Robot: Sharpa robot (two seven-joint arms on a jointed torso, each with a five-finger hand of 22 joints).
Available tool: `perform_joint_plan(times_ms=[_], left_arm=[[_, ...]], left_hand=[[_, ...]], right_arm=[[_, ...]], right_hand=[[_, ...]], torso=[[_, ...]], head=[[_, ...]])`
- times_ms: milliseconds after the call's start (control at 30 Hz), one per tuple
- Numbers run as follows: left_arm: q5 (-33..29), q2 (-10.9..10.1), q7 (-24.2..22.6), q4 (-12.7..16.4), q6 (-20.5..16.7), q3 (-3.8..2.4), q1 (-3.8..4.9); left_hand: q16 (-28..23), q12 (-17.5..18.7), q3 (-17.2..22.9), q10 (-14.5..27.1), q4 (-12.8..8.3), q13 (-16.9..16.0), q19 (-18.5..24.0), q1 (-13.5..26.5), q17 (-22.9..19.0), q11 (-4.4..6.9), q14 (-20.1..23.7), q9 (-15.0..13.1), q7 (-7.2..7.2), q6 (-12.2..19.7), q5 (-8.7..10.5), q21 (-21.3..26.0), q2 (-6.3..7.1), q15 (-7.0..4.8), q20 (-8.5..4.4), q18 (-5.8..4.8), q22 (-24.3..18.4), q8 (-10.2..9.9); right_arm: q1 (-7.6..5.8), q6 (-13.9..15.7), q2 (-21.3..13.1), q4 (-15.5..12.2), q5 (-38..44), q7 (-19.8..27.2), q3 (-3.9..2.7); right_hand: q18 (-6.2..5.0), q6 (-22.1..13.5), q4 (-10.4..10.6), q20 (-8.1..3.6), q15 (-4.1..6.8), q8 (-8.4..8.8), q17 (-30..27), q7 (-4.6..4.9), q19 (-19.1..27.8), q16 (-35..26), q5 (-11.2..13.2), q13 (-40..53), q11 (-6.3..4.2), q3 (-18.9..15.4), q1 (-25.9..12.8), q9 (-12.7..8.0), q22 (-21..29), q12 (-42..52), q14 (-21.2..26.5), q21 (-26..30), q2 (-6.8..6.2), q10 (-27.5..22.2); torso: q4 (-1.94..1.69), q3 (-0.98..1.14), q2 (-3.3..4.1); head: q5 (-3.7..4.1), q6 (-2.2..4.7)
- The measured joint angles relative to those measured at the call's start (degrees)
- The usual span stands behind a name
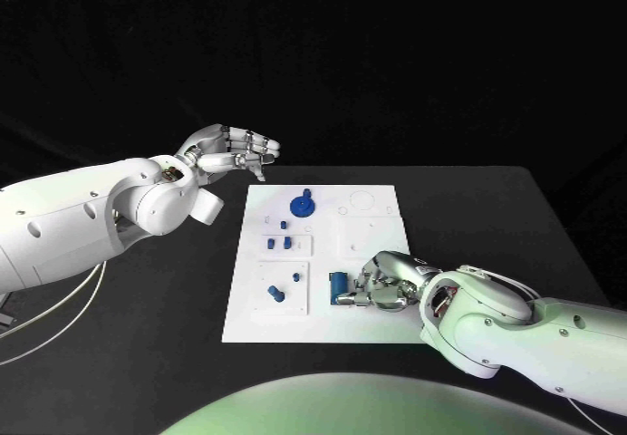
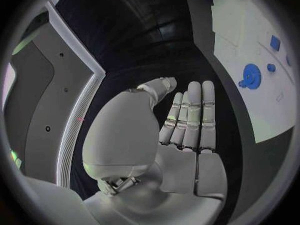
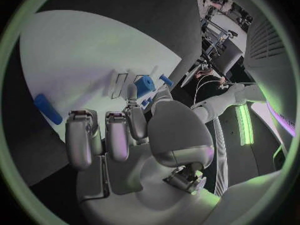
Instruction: Assemble the parts on the task board
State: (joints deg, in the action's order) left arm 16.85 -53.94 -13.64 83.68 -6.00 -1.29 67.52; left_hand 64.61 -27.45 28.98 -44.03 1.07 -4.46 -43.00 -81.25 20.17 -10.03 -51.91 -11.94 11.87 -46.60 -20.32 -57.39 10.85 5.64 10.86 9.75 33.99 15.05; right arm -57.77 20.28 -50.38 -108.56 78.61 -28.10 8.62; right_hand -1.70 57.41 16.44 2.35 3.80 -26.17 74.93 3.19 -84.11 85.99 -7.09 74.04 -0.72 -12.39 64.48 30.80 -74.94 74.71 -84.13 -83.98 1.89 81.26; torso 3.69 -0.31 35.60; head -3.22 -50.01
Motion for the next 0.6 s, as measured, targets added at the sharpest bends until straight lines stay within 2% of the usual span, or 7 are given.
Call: perform_joint_plan(times_ms=[33, 67, 233, 600], left_arm=[[0.0, 0.0, 0.0, 0.0, 0.0, 0.0, 0.0], [0.0, 0.0, 0.0, 0.0, 0.0, 0.0, 0.0], [0.0, 0.0, 0.0, 0.0, 0.0, 0.0, 0.0], [0.0, 0.0, 0.1, 0.0, 0.0, 0.01, 0.0]], left_hand=[[0.1, 0.0, 0.1, 0.0, 0.1, 0.0, 0.0, 0.1, 0.0, 0.0, 0.0, 0.0, 0.0, 0.0, 0.0, 0.0, -0.07, 0.0, 0.0, 0.0, 0.0, 0.0], [0.1, 0.0, 0.1, 0.0, 0.1, 0.0, 0.0, 0.1, 0.0, 0.0, 0.0, 0.0, 0.0, 0.0, 0.0, 0.0, -0.13, 0.0, 0.0, 0.0, 0.0, 0.0], [0.1, 0.0, 0.1, 0.0, 0.1, 0.0, 0.0, 0.1, 0.0, 0.0, 0.0, 0.0, 0.0, 0.0, 0.0, 0.0, -0.13, 0.0, 0.0, 0.0, 0.0, 0.0], [0.1, -0.2, 0.1, 0.0, 0.1, 0.0, 0.0, 0.1, 0.0, 0.0, 0.0, 0.0, -0.01, 0.4, 0.0, 0.0, -0.13, 0.0, 0.0, 0.0, 0.0, 0.0]], right_arm=[[0.0, -0.1, 0.1, 0.1, -0.1, 0.0, 0.0], [0.0, -0.2, 0.3, 0.3, -0.1, 0.0, 0.0], [0.0, -0.4, 0.7, 1.4, -0.1, 0.1, 0.0], [-0.01, -0.6, 2.4, 3.6, -0.1, 0.1, 0.03]], right_hand=[[0.0, 0.0, -0.2, 0.0, 0.0, 0.25, 0.0, 0.0, 0.0, 0.0, 0.0, 0.3, 0.0, 0.4, 1.0, 0.1, 0.0, 0.0, 0.0, 0.0, 1.01, 0.0], [0.0, 0.0, -0.5, 0.0, 0.0, 0.35, 0.0, 0.0, 0.0, 0.0, 0.0, 0.5, 0.01, 0.7, 2.0, 0.1, 0.0, 0.1, 0.0, 0.0, 1.17, 0.0], [0.0, 0.0, -0.6, 0.0, -0.01, 0.35, 0.0, 0.0, 0.0, 0.0, 0.0, 0.5, 0.22, 0.8, 3.5, 0.1, 0.0, -0.2, 0.0, 0.0, 0.9, 0.2], [0.0, 0.0, -0.4, 0.0, -0.02, 0.35, 0.0, 0.0, 0.0, 0.0, 0.0, 0.8, 0.0, 1.0, 4.3, 0.2, 0.0, -0.1, 0.0, -0.2, 1.72, 0.4]], torso=[[-0.01, 0.01, 0.01], [-0.01, 0.01, 0.01], [-0.02, 0.01, 0.06], [-0.07, 0.0, 0.12]], head=[[0.03, 0.0], [0.05, 0.0], [0.07, 0.0], [-0.08, 0.0]])
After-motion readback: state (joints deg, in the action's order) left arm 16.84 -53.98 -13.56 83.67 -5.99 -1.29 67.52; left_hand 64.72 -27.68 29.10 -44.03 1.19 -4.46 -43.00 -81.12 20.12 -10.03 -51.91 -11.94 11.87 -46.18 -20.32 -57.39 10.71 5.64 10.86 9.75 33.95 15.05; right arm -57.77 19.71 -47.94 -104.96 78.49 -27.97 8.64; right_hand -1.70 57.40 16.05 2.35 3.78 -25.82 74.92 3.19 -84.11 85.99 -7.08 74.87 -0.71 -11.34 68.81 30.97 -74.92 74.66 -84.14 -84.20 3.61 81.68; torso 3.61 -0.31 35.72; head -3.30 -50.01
